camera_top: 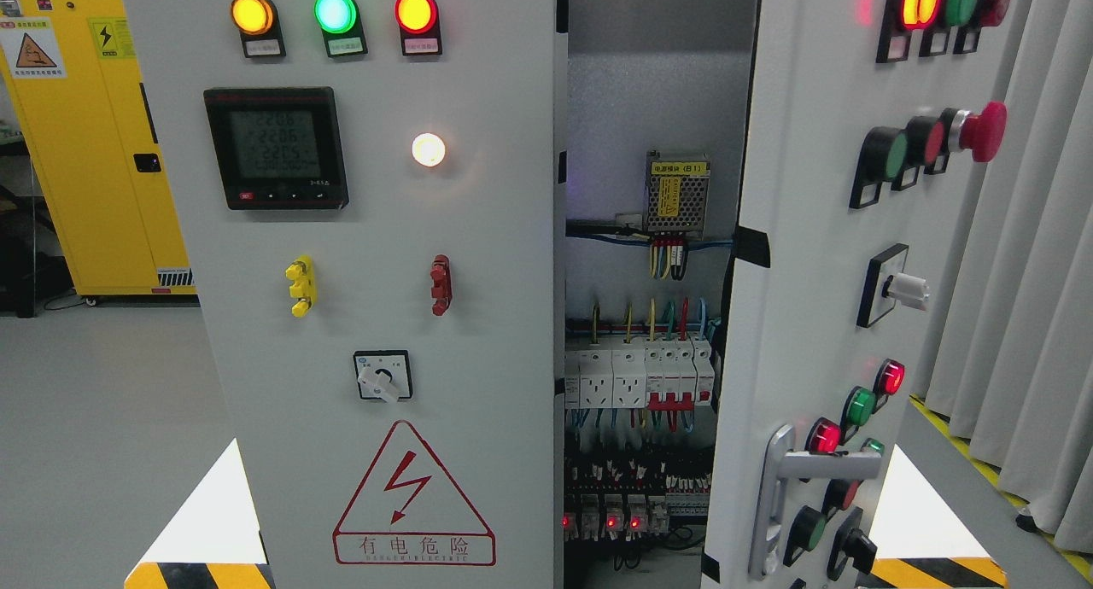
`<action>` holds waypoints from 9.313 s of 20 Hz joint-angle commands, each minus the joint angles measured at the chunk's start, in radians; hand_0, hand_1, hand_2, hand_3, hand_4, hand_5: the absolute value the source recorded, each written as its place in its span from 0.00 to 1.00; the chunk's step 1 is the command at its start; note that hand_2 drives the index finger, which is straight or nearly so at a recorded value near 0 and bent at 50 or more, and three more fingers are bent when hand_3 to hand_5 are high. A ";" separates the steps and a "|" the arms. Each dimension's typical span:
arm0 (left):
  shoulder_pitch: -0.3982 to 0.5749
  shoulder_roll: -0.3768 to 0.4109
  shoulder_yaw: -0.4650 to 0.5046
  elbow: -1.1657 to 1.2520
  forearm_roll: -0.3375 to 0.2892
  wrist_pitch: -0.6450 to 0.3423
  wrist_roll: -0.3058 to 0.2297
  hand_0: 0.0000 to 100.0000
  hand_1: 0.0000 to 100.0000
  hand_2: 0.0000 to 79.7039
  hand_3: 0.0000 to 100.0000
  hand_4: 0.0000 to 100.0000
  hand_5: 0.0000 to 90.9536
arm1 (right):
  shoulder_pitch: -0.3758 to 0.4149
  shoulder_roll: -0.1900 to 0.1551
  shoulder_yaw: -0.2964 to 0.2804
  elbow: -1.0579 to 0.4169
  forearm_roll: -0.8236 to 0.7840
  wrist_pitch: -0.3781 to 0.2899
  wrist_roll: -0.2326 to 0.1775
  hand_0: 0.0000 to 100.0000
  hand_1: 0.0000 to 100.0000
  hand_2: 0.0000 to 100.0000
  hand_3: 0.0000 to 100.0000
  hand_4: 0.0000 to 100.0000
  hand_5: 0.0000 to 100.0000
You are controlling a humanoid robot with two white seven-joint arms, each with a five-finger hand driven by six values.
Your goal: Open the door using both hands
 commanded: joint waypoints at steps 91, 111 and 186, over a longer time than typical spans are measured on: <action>-1.035 0.040 -0.254 -1.409 0.713 0.746 -0.626 0.12 0.56 0.00 0.00 0.00 0.00 | -0.021 -0.011 0.067 0.008 -0.005 0.002 0.001 0.00 0.50 0.04 0.00 0.00 0.00; -1.049 -0.094 -0.298 -1.368 0.667 0.748 -0.625 0.12 0.56 0.00 0.00 0.00 0.00 | -0.018 -0.013 0.066 0.008 -0.005 0.004 0.001 0.00 0.50 0.04 0.00 0.00 0.00; -0.907 0.003 -0.340 -1.484 0.612 0.705 -0.482 0.12 0.56 0.00 0.00 0.00 0.00 | -0.002 -0.014 0.063 0.008 -0.005 0.002 -0.001 0.00 0.50 0.04 0.00 0.00 0.00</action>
